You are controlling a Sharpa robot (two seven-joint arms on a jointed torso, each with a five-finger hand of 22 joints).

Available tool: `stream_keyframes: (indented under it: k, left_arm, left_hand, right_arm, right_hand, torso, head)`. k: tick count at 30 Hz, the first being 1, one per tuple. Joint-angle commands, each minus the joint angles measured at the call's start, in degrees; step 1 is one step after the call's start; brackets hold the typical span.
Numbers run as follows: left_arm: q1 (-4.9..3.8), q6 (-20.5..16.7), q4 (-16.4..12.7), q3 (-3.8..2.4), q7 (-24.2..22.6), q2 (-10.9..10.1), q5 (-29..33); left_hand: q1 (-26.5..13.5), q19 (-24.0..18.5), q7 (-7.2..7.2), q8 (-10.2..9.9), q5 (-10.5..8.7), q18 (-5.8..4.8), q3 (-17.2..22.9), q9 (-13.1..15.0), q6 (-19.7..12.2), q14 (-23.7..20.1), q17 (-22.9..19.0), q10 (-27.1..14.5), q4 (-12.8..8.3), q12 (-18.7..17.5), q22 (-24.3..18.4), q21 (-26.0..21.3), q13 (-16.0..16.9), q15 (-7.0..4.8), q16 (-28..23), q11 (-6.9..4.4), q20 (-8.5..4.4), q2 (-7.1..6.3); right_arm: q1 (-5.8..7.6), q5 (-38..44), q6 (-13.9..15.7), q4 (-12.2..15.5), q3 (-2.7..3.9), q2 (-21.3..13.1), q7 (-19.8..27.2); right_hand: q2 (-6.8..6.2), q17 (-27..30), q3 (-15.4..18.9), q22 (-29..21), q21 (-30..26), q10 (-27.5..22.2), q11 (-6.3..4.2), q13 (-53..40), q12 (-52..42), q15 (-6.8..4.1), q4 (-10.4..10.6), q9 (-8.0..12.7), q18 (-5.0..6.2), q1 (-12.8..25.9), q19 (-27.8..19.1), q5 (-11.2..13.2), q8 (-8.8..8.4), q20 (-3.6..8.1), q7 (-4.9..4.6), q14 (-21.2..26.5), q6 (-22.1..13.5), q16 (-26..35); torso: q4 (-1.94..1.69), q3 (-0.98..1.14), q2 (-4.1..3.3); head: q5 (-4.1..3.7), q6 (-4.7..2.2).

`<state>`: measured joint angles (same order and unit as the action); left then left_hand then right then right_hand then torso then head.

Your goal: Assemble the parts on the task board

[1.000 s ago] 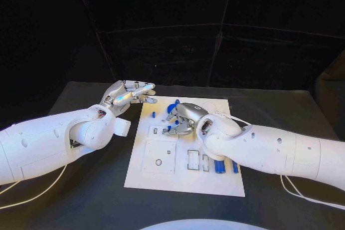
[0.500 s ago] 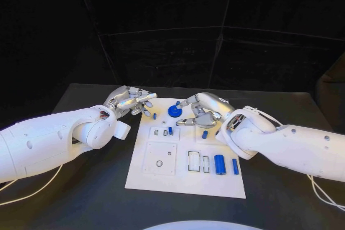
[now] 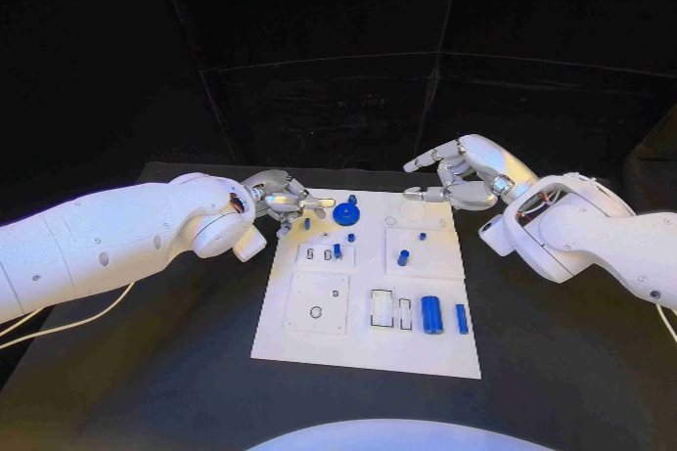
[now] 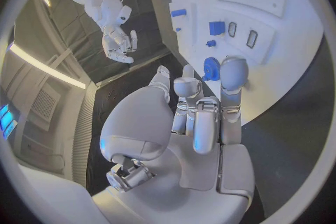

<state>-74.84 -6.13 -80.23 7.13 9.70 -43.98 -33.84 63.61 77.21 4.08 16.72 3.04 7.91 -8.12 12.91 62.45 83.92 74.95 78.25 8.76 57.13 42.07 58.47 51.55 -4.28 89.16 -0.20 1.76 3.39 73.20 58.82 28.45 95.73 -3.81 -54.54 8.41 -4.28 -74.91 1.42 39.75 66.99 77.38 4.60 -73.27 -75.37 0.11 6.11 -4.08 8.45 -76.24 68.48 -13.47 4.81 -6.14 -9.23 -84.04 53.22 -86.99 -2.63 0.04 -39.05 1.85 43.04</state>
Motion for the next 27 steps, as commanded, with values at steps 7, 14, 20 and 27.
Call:
stream_keyframes:
  k: [7, 14, 20, 27]
  left_arm:
    - [-2.39, 8.44, 1.06, 1.71, 16.42, 3.74, -14.61]
    - [-3.02, 10.50, 3.41, 2.08, 18.42, 7.26, -16.43]
    - [-3.20, 11.80, 5.59, 2.69, 18.88, 9.55, -17.24]
    - [-3.27, 12.97, 8.03, 3.41, 19.09, 12.04, -18.28]
  left_hand:
    - [0.90, -0.21, -1.17, 12.02, -0.07, -1.22, -5.46, 8.85, -3.55, 6.08, 15.05, 0.01, 6.18, 12.49, 11.12, 9.12, 12.41, -0.33, 0.84, -1.29, -0.19, -0.26]
    - [-0.15, -0.10, -1.47, 15.01, -0.41, -1.62, -7.59, 11.66, -6.08, 6.08, 15.05, 0.00, 7.83, 13.46, 13.66, 10.92, 13.43, -0.66, 0.84, -1.22, -0.40, -1.73]
    - [0.26, -0.08, -1.56, 16.31, -0.37, -1.71, -7.78, 12.82, -6.78, 6.08, 15.05, 0.12, 7.73, 13.84, 14.50, 11.52, 13.83, -0.73, 0.84, -1.38, -0.50, -1.42]
    - [1.09, -0.27, -1.58, 17.40, -0.34, -1.71, -7.88, 13.85, -7.59, 6.08, 15.05, -0.01, 7.51, 13.84, 14.75, 11.74, 13.77, -0.74, 0.84, -1.39, -0.52, -1.32]
  right_arm:
    - [0.71, -2.15, -1.22, -0.39, 0.04, -1.32, -0.84]
    - [0.84, -1.61, -1.21, -0.94, 0.04, -1.25, -2.23]
    - [0.88, -0.90, -1.08, -1.59, 0.04, -0.92, -3.16]
    - [0.89, -0.61, -1.26, -2.11, 0.04, -0.43, -3.82]
  right_hand:
    - [-0.03, -6.93, 2.00, -0.93, -0.74, -0.18, -0.46, 0.58, 0.40, -0.38, 0.67, -0.06, 0.31, 1.11, -0.35, -2.10, 0.48, 0.34, 0.17, -4.12, 1.05, 0.68]
    - [0.07, -6.65, 2.64, -1.39, -1.04, -0.15, -0.56, 0.64, 0.42, -0.47, 0.94, -0.06, 0.37, 1.28, -0.47, -2.62, 0.63, 0.42, 0.28, -4.06, 1.26, 0.86]
    - [0.27, -6.40, 3.46, -1.90, -1.39, -0.22, -0.60, 0.83, 0.56, -0.54, 1.30, 0.02, 0.42, 1.31, -0.56, -4.22, 0.63, 0.51, 0.31, -4.02, 1.16, 1.03]
    - [0.42, -6.18, 3.91, -2.32, -1.65, -0.23, -0.63, 0.90, 0.59, -0.56, 1.48, 0.05, 0.47, 1.20, -0.65, -4.97, 0.66, 0.55, 0.32, -3.98, 1.14, 1.18]
  torso:
    - [0.41, 0.73, 0.88]
    - [0.24, 0.73, 0.76]
    - [0.36, 0.57, 0.69]
    - [0.22, 0.46, 0.60]
  head:
    - [0.63, 0.51]
    - [0.26, 0.57]
    - [0.72, 0.73]
    - [0.37, 0.73]
